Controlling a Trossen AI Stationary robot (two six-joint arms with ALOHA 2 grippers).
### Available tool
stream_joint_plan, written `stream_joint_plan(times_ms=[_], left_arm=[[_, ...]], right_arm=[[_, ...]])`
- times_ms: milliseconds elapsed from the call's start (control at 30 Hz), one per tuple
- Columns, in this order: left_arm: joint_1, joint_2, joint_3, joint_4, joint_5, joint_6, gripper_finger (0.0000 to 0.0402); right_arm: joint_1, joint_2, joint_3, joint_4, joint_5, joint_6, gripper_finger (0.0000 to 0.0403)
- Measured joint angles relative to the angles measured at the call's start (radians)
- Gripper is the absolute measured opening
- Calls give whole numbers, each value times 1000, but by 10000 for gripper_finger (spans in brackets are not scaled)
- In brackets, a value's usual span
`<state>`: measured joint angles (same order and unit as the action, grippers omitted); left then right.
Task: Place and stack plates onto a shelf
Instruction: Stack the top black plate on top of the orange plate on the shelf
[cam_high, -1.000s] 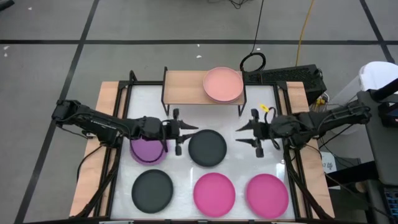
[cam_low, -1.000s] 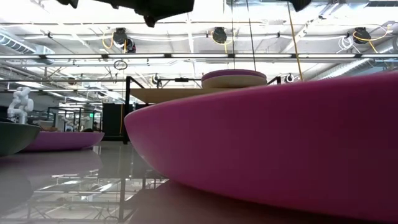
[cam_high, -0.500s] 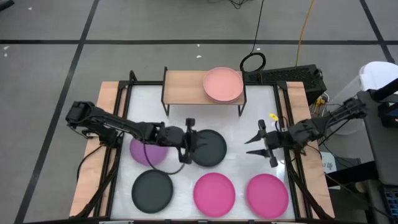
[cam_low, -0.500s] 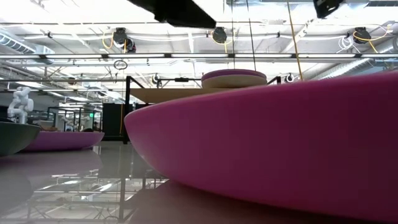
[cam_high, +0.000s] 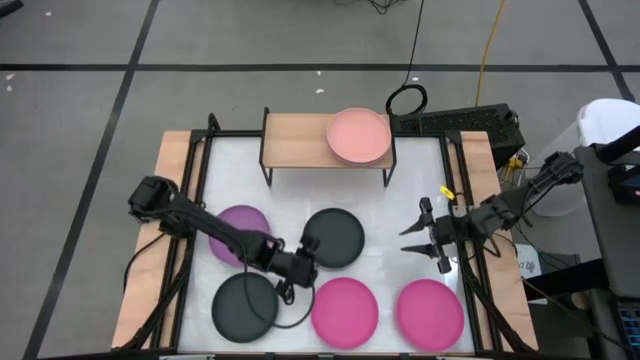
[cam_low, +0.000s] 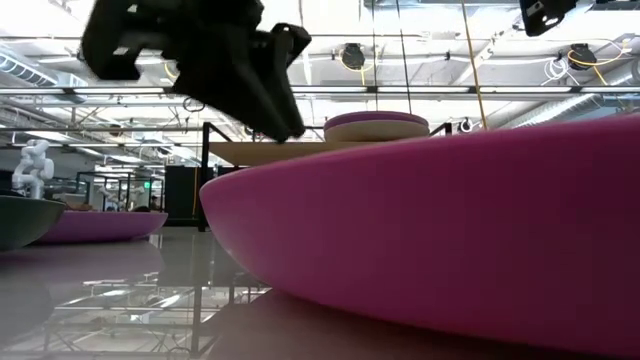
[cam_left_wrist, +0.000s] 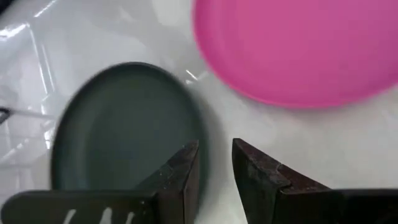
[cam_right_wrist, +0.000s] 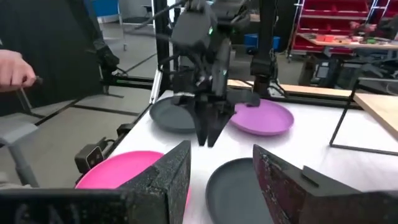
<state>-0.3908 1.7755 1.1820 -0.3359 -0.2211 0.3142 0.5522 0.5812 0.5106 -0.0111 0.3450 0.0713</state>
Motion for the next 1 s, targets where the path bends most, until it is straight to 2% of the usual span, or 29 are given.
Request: stream_joint_plan(times_ms=[333, 467, 700, 1000], left_arm=[[24, 119, 0, -6, -19, -1, 101], [43, 129, 0, -1, -55, -2, 101], [66, 136, 0, -3, -60, -7, 101], [85, 137, -1, -3, -62, -13, 101]], right_arm=[[7, 1, 0, 30, -1, 13, 155], [7, 5, 0, 30, -1, 29, 155], [7, 6, 0, 37, -1, 34, 155], [6, 6, 0, 173, 51, -168, 155]])
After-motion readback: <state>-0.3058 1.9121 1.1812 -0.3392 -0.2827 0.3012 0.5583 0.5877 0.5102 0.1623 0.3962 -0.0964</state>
